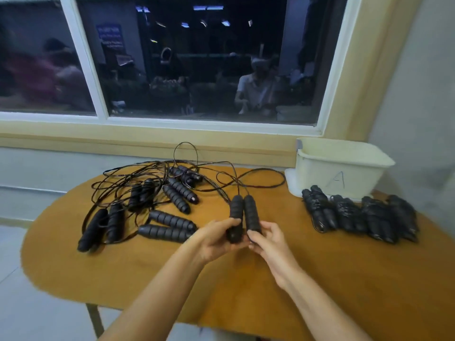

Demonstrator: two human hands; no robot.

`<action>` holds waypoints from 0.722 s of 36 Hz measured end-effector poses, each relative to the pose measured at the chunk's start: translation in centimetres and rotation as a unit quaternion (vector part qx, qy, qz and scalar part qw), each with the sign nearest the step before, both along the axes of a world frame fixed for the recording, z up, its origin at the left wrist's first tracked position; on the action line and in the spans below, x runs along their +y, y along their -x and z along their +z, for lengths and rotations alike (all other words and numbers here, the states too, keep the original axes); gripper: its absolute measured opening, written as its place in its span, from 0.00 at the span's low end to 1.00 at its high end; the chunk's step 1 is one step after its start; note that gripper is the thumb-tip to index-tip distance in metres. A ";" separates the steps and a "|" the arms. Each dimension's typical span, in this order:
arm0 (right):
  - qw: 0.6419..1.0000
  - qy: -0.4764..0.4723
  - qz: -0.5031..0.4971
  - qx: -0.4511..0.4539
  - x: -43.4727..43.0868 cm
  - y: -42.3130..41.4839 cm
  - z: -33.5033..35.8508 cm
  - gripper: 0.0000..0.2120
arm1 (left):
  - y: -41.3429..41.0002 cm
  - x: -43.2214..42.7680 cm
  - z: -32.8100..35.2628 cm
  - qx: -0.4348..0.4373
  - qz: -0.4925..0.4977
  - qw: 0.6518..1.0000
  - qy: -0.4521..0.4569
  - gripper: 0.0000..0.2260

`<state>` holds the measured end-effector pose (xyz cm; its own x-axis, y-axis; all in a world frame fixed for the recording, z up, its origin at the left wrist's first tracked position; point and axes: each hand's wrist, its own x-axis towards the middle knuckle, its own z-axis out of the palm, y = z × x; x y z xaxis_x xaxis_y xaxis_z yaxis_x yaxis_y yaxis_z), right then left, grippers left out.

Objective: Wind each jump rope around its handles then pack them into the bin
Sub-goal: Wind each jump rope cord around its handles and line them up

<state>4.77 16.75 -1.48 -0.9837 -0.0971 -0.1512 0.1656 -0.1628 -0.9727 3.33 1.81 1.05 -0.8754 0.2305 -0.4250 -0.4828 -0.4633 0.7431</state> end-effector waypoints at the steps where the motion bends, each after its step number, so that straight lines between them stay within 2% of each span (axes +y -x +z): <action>1: 1.000 -0.011 -0.001 0.009 0.3 -0.9 -0.4 0.16 | -0.7 0.3 -0.2 -0.004 -0.006 1.000 0.002 0.13; 5: 0.993 -0.107 0.000 0.057 0.8 -3.9 -2.1 0.19 | -3.0 1.2 -1.1 -0.016 -0.022 0.999 0.028 0.16; 9: 0.967 -0.213 0.042 0.131 1.1 -5.1 -3.3 0.20 | -4.4 1.4 -1.6 -0.029 -0.003 0.997 0.074 0.18; 11: 0.953 -0.248 0.091 0.150 1.9 -4.9 -3.2 0.18 | -5.0 1.2 -1.6 -0.016 0.000 0.987 0.161 0.17; 13: 0.937 -0.291 0.098 0.167 3.1 -4.1 -2.9 0.16 | -5.2 0.6 -1.6 0.026 -0.014 0.955 0.297 0.17; 15: 0.915 -0.349 0.060 0.192 4.3 -2.9 -2.6 0.16 | -5.0 -0.4 -1.6 0.111 -0.053 0.884 0.450 0.17; 18: 0.862 -0.453 0.039 0.225 5.5 -1.0 -1.9 0.25 | -4.2 -1.9 -1.9 0.246 -0.148 0.740 0.609 0.24; 22: 0.774 -0.571 0.093 0.257 6.2 1.4 -1.5 0.42 | -3.7 -3.1 -2.5 0.317 -0.249 0.590 0.700 0.27; 24: 0.731 -0.605 0.146 0.279 6.6 2.5 -1.9 0.43 | -3.7 -3.4 -2.4 0.352 -0.256 0.537 0.723 0.26; 26: 0.707 -0.614 0.191 0.294 7.0 3.5 -2.4 0.38 | -3.4 -3.9 -2.5 0.383 -0.253 0.496 0.737 0.26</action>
<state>1.28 23.74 -3.85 -0.8493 -0.5230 0.0718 -0.5221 0.8121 -0.2606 6.77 -2.07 -1.50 -0.8988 0.4362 -0.0445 0.4257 0.8925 0.1492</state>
